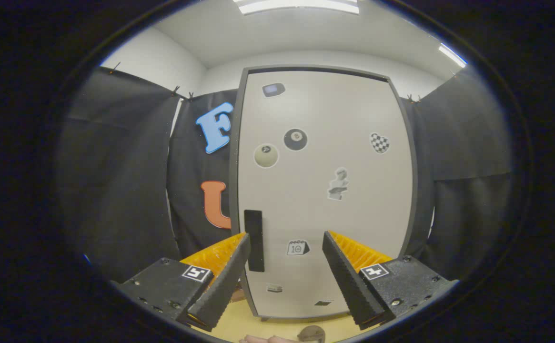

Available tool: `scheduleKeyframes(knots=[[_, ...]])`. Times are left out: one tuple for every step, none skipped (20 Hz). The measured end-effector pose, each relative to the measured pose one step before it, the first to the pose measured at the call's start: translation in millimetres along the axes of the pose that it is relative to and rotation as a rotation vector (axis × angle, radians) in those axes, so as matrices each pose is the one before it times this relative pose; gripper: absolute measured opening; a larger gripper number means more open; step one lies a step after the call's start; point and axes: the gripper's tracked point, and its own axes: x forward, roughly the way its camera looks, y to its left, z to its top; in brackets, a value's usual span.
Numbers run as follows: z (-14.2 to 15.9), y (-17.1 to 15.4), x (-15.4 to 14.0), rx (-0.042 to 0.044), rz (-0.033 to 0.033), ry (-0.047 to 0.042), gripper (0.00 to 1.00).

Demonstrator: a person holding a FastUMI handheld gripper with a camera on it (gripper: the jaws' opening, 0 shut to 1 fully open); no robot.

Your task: Open the shoe cabinet door, grab the shoes and put them into the shoe cabinet, then close the shoe cabinet door.

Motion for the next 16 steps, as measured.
scheduleKeyframes(knots=[[-6.90,11.75,6.72,0.01107,0.02040,0.01575,0.99],[-6.82,9.58,6.76,0.01132,0.01473,0.01841,0.99],[-4.66,6.53,8.57,-0.00081,0.00502,0.01004,0.99],[-4.15,2.18,9.77,-0.01362,-0.01156,0.01587,0.99],[-2.92,1.98,8.02,-0.00651,-0.00660,0.01174,0.99],[-4.48,3.76,8.26,0.00826,0.00100,0.01940,0.99],[-2.18,1.25,7.41,0.01727,-0.00622,0.00744,0.99],[-1.03,-1.00,8.26,0.01143,-0.00710,0.00714,0.99],[-1.75,-3.17,6.65,0.00275,-0.01309,0.00491,0.96],[-1.19,-1.36,5.49,0.00148,-0.00544,0.00333,0.95],[0.76,-3.74,5.71,0.00461,-0.00988,-0.00392,0.91],[1.21,-2.03,4.30,0.00796,0.00271,-0.00309,0.88],[0.60,-3.88,4.24,0.01016,-0.00124,0.00001,0.78],[1.75,0.19,2.41,0.01407,0.01720,0.00133,0.68],[-2.46,4.42,4.18,0.00743,0.02560,0.01064,0.57],[-1.61,0.11,2.34,-0.01651,0.01133,0.01244,0.50]])
